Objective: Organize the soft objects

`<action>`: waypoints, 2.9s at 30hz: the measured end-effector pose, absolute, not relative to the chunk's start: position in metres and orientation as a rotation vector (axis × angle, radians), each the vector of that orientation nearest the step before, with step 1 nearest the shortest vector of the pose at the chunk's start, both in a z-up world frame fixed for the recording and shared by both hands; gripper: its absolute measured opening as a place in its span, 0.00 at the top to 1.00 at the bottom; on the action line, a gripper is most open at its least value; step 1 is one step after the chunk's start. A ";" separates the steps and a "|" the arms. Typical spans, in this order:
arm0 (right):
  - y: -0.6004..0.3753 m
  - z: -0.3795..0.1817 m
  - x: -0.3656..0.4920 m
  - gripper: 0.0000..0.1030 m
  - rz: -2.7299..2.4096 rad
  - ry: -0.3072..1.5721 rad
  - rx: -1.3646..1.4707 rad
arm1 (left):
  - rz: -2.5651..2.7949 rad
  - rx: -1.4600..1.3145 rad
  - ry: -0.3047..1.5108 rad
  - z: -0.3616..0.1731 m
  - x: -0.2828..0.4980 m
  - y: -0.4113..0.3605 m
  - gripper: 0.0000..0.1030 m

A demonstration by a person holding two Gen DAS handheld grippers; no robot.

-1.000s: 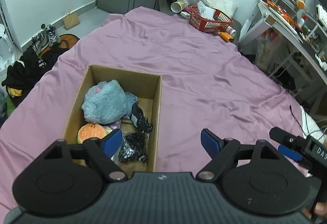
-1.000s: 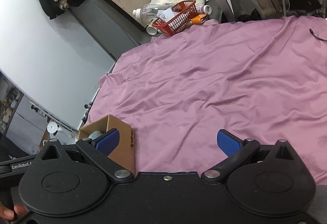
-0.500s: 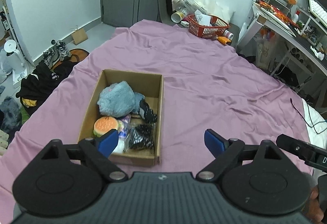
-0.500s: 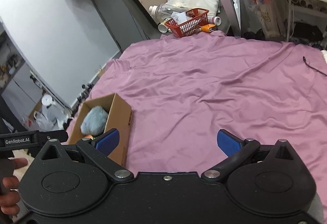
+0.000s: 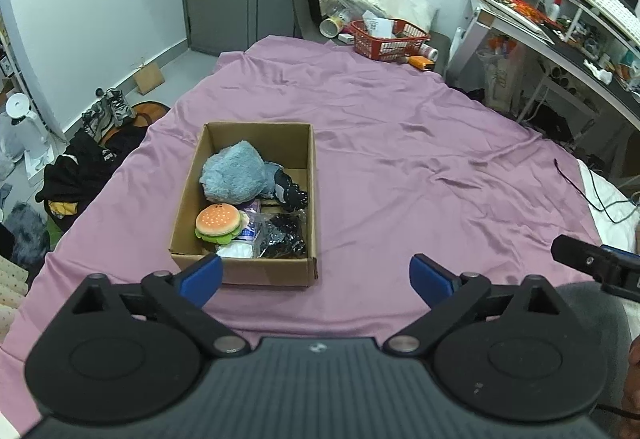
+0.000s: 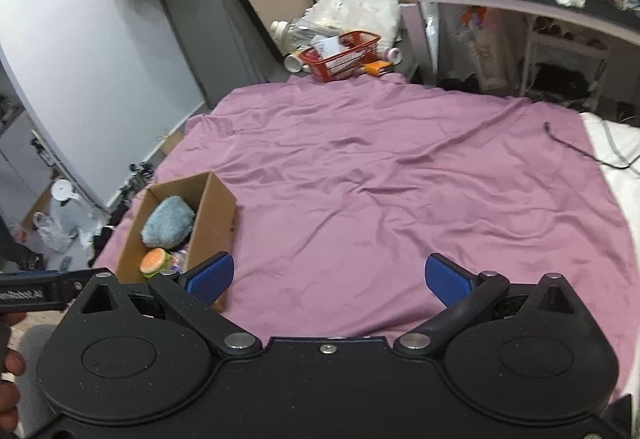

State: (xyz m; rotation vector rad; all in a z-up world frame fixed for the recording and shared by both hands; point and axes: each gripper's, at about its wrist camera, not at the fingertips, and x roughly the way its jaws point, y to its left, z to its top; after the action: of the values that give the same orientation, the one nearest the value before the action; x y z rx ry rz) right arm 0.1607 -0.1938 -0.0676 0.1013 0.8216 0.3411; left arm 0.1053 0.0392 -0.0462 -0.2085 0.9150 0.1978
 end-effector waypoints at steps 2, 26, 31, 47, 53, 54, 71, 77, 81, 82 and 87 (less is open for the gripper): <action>-0.192 -0.068 0.152 0.00 0.318 0.817 0.083 | 0.192 -0.203 0.913 -0.045 0.101 0.039 0.02; -0.174 -0.054 0.111 0.00 0.216 0.816 -0.008 | 0.089 -0.119 0.895 -0.040 0.067 0.034 0.01; -0.172 -0.054 0.110 0.00 0.213 0.818 -0.018 | 0.083 -0.119 0.893 -0.040 0.065 0.036 0.01; -0.166 -0.047 0.106 0.00 0.219 0.806 -0.036 | 0.104 -0.124 0.911 -0.040 0.061 0.048 0.01; -0.165 -0.047 0.107 0.00 0.220 0.805 -0.038 | 0.108 -0.128 0.911 -0.038 0.061 0.051 0.01; -0.164 -0.047 0.107 0.00 0.217 0.805 -0.037 | 0.107 -0.126 0.911 -0.038 0.061 0.052 0.01; -0.161 -0.045 0.112 0.00 0.239 0.808 -0.042 | 0.110 -0.106 0.899 -0.032 0.064 0.051 0.01; -0.158 -0.044 0.112 0.00 0.253 0.805 -0.052 | 0.125 -0.105 0.893 -0.029 0.066 0.053 0.01; -0.159 -0.045 0.113 0.00 0.254 0.807 -0.045 | 0.137 -0.111 0.895 -0.029 0.066 0.057 0.01; -0.159 -0.045 0.113 0.00 0.254 0.807 -0.043 | 0.138 -0.111 0.896 -0.029 0.067 0.058 0.01; -0.161 -0.046 0.114 0.00 0.250 0.803 -0.042 | 0.130 -0.104 0.897 -0.030 0.069 0.059 0.01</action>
State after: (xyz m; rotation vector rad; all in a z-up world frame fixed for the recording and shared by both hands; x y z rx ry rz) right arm 0.1144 -0.1606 -0.0461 -0.0419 0.8028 0.2497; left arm 0.0685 0.0586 -0.0301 -0.1044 0.8971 0.1299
